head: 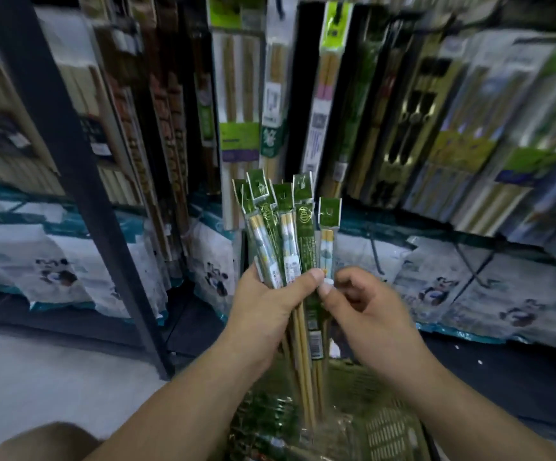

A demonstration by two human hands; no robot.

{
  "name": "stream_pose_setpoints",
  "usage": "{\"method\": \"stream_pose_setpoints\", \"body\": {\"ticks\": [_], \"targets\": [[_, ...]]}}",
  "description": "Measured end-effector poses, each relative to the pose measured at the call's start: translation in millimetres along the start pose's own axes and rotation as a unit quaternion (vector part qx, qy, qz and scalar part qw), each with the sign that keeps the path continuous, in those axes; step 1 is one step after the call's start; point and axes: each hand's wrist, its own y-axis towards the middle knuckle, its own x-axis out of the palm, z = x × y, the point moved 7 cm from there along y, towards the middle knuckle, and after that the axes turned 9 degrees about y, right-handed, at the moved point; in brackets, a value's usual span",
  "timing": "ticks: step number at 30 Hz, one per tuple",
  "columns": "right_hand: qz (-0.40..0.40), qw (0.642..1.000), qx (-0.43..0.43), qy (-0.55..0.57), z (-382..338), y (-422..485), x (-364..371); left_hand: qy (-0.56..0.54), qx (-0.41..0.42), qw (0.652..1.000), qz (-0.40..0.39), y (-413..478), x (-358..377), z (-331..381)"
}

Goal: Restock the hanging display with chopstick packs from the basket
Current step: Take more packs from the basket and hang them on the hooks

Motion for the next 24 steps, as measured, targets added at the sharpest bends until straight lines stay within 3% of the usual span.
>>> {"method": "stream_pose_setpoints", "body": {"ticks": [9,14,24], "targets": [[0.050,0.998,-0.036,0.000,-59,57,-38,0.023,0.096,0.995,0.001,41,27,68],[0.052,0.997,-0.051,-0.006,-84,78,-43,0.034,0.144,0.987,-0.065,52,35,89],[0.076,0.989,-0.130,-0.012,-129,109,-47,0.015,0.161,0.986,-0.044,62,33,114]]}}
